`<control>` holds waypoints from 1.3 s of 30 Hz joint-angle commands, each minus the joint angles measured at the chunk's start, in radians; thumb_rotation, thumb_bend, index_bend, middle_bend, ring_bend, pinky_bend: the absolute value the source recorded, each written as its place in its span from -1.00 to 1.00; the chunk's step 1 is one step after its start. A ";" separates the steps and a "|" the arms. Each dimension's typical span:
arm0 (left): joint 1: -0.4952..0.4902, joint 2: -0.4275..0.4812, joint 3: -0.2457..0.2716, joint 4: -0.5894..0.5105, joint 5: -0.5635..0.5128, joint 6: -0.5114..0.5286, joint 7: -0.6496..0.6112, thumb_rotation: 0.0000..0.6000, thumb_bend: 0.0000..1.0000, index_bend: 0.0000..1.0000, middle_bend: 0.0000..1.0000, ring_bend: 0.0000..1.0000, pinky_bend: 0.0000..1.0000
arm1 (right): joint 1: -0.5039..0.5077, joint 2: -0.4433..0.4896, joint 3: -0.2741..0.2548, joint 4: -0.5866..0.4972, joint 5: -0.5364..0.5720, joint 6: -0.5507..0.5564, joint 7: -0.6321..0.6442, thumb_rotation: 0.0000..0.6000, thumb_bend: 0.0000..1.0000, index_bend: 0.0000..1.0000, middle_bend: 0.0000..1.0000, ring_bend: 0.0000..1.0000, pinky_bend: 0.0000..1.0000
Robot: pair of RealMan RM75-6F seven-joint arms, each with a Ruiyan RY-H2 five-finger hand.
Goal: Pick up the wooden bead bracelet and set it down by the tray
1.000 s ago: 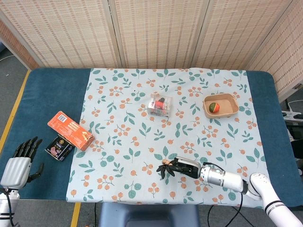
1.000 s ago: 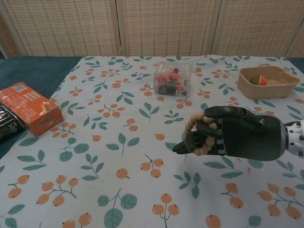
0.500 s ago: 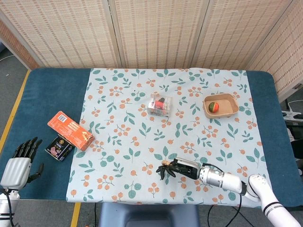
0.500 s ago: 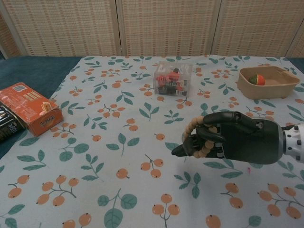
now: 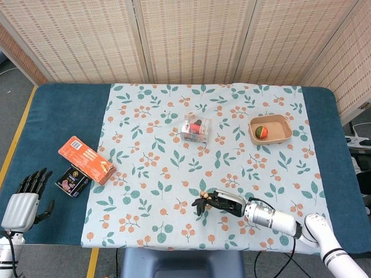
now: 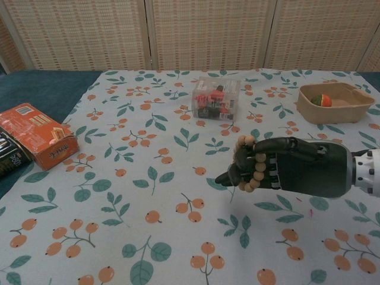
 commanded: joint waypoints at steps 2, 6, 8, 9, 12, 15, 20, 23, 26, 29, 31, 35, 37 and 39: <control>0.002 0.000 -0.001 -0.002 0.000 0.004 0.001 1.00 -0.06 -1.00 -1.00 -1.00 -0.78 | 0.002 -0.001 0.004 -0.007 0.002 0.011 0.009 0.67 1.00 -0.38 -0.22 -0.77 -1.00; 0.002 0.001 -0.001 -0.004 0.002 0.006 0.002 1.00 -0.06 -1.00 -1.00 -1.00 -0.78 | 0.004 0.000 0.005 -0.019 -0.005 0.022 0.009 0.95 1.00 -0.53 -0.28 -0.79 -1.00; 0.002 0.001 -0.001 -0.003 0.002 0.006 0.001 1.00 -0.06 -1.00 -1.00 -1.00 -0.78 | 0.004 0.003 0.005 -0.024 -0.008 0.022 0.009 1.00 1.00 -0.54 -0.28 -0.79 -1.00; 0.002 0.002 -0.001 -0.003 0.001 0.006 0.000 1.00 -0.06 -1.00 -1.00 -1.00 -0.78 | 0.005 0.006 0.006 -0.028 -0.016 0.027 0.001 1.00 1.00 -0.53 -0.28 -0.79 -1.00; 0.003 0.003 -0.002 -0.003 0.000 0.006 -0.003 1.00 -0.06 -1.00 -1.00 -1.00 -0.78 | -0.004 0.003 0.017 -0.042 -0.026 0.053 -0.030 1.00 1.00 -0.47 -0.28 -0.79 -1.00; 0.003 0.005 -0.001 -0.004 0.002 0.007 -0.006 1.00 -0.06 -1.00 -1.00 -1.00 -0.78 | -0.037 -0.015 0.058 -0.097 -0.067 0.184 -0.141 1.00 1.00 -0.28 -0.24 -0.73 -1.00; 0.004 0.007 -0.001 -0.005 0.006 0.012 -0.007 1.00 -0.06 -1.00 -1.00 -1.00 -0.78 | -0.095 -0.097 0.177 -0.218 -0.223 0.491 -0.437 1.00 1.00 0.01 -0.08 -0.64 -1.00; 0.005 0.007 0.000 -0.005 0.007 0.012 -0.010 1.00 -0.06 -1.00 -1.00 -1.00 -0.78 | -0.091 -0.157 0.251 -0.237 -0.346 0.618 -0.595 1.00 1.00 0.07 -0.08 -0.64 -1.00; 0.005 0.008 0.000 -0.006 0.008 0.013 -0.009 1.00 -0.06 -1.00 -1.00 -1.00 -0.78 | -0.059 -0.185 0.293 -0.218 -0.459 0.687 -0.691 1.00 1.00 0.10 -0.07 -0.64 -1.00; 0.003 0.007 0.000 -0.005 0.007 0.009 -0.008 1.00 -0.06 -1.00 -1.00 -1.00 -0.78 | -0.016 -0.181 0.281 -0.185 -0.587 0.753 -0.764 1.00 1.00 0.10 -0.06 -0.64 -1.00; 0.002 0.006 0.001 -0.005 0.008 0.007 -0.006 1.00 -0.06 -1.00 -1.00 -1.00 -0.78 | 0.015 -0.175 0.248 -0.159 -0.671 0.795 -0.795 1.00 1.00 0.10 -0.06 -0.64 -1.00; 0.002 0.006 0.002 -0.008 0.010 0.008 -0.003 1.00 -0.06 -1.00 -1.00 -1.00 -0.78 | 0.057 -0.157 0.164 -0.110 -0.746 0.834 -0.750 1.00 1.00 0.04 -0.06 -0.64 -1.00; 0.004 0.007 0.002 -0.009 0.011 0.011 -0.003 1.00 -0.06 -1.00 -1.00 -1.00 -0.78 | 0.068 -0.135 0.113 -0.104 -0.766 0.843 -0.702 1.00 1.00 -0.08 -0.06 -0.65 -1.00; 0.004 0.008 0.002 -0.009 0.010 0.011 -0.004 1.00 -0.06 -1.00 -1.00 -1.00 -0.78 | 0.071 -0.101 0.064 -0.117 -0.787 0.852 -0.656 1.00 1.00 -0.24 -0.08 -0.68 -1.00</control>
